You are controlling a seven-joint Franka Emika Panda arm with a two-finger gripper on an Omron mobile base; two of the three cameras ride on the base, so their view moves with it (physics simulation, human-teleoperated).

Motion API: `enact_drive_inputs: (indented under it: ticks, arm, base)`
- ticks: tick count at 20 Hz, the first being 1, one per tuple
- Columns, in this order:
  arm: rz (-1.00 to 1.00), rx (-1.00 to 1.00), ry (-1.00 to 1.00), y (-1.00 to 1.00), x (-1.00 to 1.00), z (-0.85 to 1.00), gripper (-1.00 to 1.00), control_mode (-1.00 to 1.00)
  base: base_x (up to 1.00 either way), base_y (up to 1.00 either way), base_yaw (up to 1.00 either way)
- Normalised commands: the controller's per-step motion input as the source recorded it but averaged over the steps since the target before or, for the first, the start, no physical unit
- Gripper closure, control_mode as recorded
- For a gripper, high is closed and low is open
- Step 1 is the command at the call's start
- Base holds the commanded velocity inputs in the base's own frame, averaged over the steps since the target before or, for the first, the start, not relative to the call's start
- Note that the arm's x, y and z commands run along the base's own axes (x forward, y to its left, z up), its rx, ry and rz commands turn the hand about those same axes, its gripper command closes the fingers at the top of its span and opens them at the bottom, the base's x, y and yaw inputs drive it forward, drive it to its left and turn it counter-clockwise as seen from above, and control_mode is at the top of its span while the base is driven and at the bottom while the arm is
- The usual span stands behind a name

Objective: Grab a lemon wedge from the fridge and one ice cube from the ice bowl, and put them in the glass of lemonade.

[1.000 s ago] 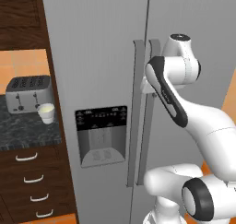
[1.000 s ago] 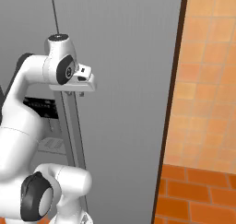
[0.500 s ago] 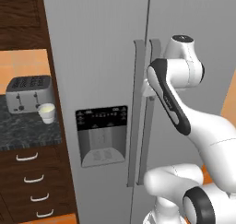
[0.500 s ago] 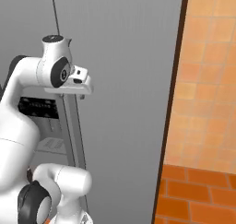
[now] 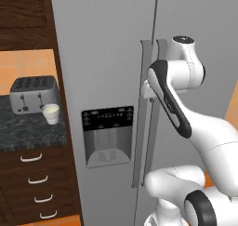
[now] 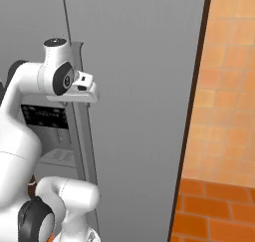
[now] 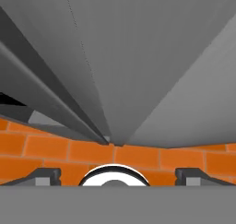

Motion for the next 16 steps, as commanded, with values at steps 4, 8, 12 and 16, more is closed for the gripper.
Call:
enact_drive_inputs:
  ticks: [4,8,12,16]
  arm:
    - [0.00,0.00,0.00,0.00,0.00,0.00,-1.00,1.00]
    - [0.00,0.00,0.00,0.00,0.00,0.00,-1.00,1.00]
    - [0.00,0.00,0.00,0.00,0.00,0.00,-1.00,1.00]
    - [0.00,0.00,0.00,0.00,0.00,0.00,-1.00,1.00]
  base:
    - [-0.09,0.50,0.07]
    - [-0.06,0.92,0.09]
    - [0.00,1.00,0.05]
    - [0.03,1.00,0.00]
